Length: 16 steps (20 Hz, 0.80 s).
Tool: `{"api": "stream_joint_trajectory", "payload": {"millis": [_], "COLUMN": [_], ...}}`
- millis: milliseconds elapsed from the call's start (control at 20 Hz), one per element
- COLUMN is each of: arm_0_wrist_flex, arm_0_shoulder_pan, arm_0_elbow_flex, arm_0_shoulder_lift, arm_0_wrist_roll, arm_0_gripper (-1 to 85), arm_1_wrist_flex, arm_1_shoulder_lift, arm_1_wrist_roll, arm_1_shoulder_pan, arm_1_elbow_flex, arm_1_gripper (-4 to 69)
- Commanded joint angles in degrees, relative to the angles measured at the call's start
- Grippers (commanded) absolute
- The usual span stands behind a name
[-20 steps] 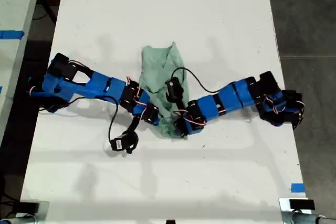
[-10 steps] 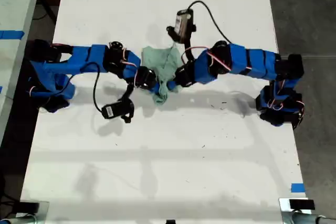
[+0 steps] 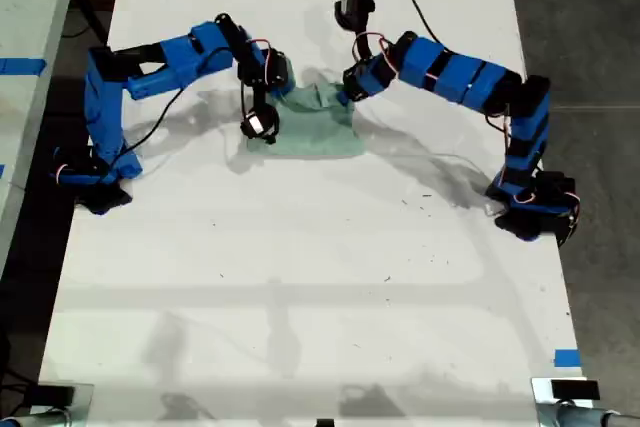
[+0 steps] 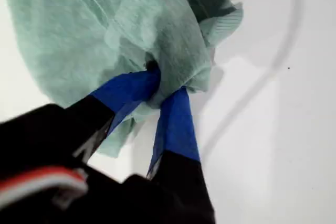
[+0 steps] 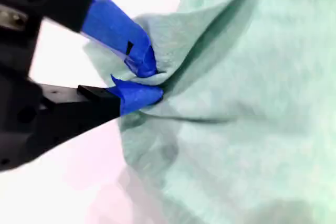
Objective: Fold t shirt
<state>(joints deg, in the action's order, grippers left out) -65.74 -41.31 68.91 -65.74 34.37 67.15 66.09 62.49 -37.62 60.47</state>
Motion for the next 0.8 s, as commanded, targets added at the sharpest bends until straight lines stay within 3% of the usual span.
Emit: {"api": "stream_joint_trajectory", "payload": {"millis": [0,50,100,150,200,350,500,650,750], "arm_0_wrist_flex": [-1.1,-2.0,-3.3,-5.4,-8.1,-17.1,-23.4,-24.3,-23.0], "arm_0_shoulder_pan": [-1.0,-0.5,-0.2,0.0,0.0,-0.8,0.5,8.9,19.2], "arm_0_elbow_flex": [-9.2,-9.2,-9.5,-9.6,-9.6,-9.6,-8.0,-0.5,12.7], "arm_0_shoulder_lift": [6.9,6.9,5.5,2.5,-2.1,-21.0,-42.5,-62.8,-75.5], "arm_0_wrist_roll": [2.7,3.5,5.4,6.0,5.9,1.5,-4.7,-13.3,-23.0], "arm_0_gripper": [18.2,27.4,34.7,31.7,27.6,23.7,23.1,20.0,17.3], "arm_1_wrist_flex": [1.8,3.3,4.7,6.2,8.8,19.1,32.3,33.5,33.3], "arm_1_shoulder_lift": [-4.6,-4.6,-3.2,-0.5,2.8,16.4,34.5,61.9,79.8], "arm_1_wrist_roll": [1.0,1.0,1.5,2.0,2.1,-1.3,-10.3,-18.3,-26.8], "arm_1_shoulder_pan": [-2.5,-1.7,-0.8,0.3,1.1,1.8,2.2,9.5,18.5], "arm_1_elbow_flex": [-2.4,-2.5,-2.8,-3.6,-5.1,-8.7,-6.2,12.3,27.9], "arm_1_gripper": [12.7,24.5,28.8,36.9,39.4,27.7,18.8,16.9,15.5]}}
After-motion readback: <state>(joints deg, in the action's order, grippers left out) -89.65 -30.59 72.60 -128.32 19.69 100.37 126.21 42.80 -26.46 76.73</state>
